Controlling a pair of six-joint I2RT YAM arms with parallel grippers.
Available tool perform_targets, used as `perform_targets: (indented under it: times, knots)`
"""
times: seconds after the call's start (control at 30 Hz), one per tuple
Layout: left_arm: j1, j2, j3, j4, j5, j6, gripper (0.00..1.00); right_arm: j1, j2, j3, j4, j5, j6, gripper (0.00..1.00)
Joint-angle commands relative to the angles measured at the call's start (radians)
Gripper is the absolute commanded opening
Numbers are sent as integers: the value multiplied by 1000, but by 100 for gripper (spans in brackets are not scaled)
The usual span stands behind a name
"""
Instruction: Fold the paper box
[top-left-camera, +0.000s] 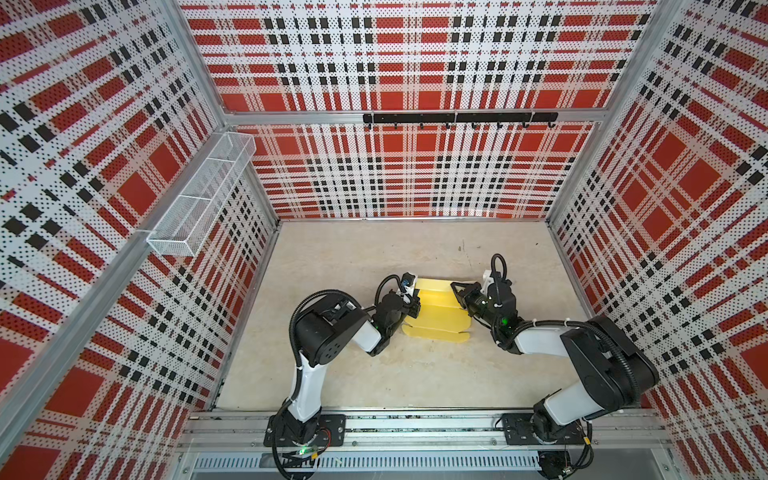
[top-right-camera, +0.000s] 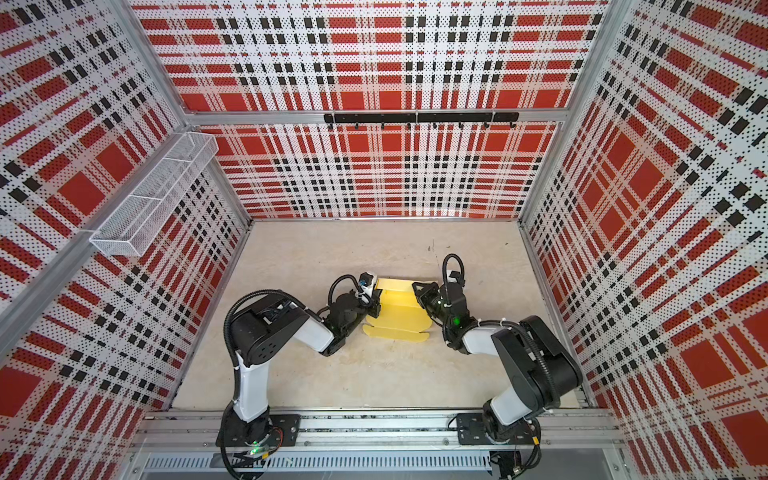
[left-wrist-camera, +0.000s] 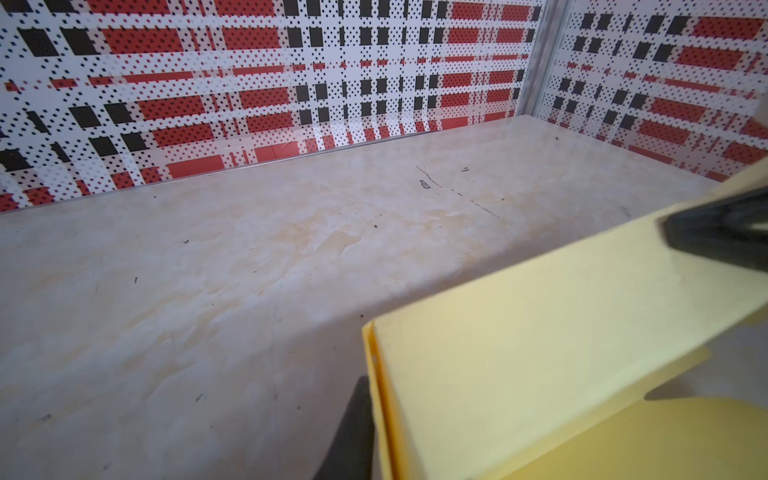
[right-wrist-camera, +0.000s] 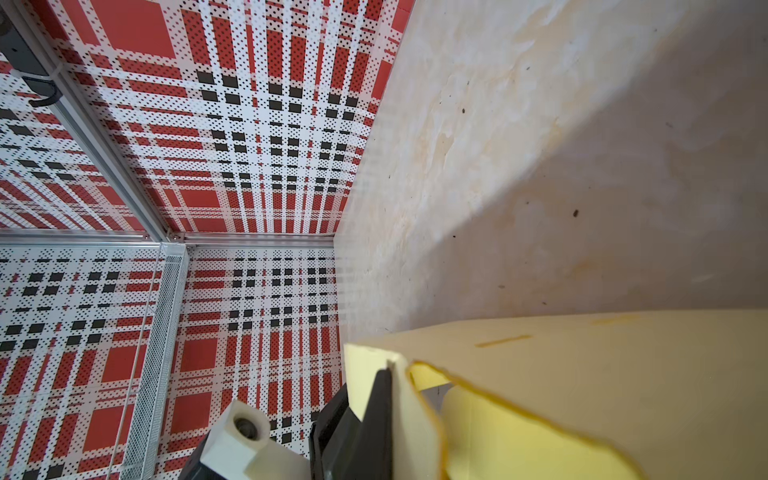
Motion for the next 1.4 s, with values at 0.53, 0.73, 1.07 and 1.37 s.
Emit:
perform_targets:
  times: [0.53, 0.73, 1.07, 1.37]
  knots:
    - [-27, 13, 5, -9, -45, -35, 10, 19, 31, -10, -68, -28, -27, 0]
    - [-29, 24, 5, -9, -33, -41, 16, 19, 49, 1, -55, -29, -27, 0]
    - [-33, 25, 18, -42, -55, -44, 13, 16, 43, 10, -61, -26, -29, 0]
    - [-38, 27, 28, -58, -76, -43, 26, 13, 20, 23, -85, -19, -35, 1]
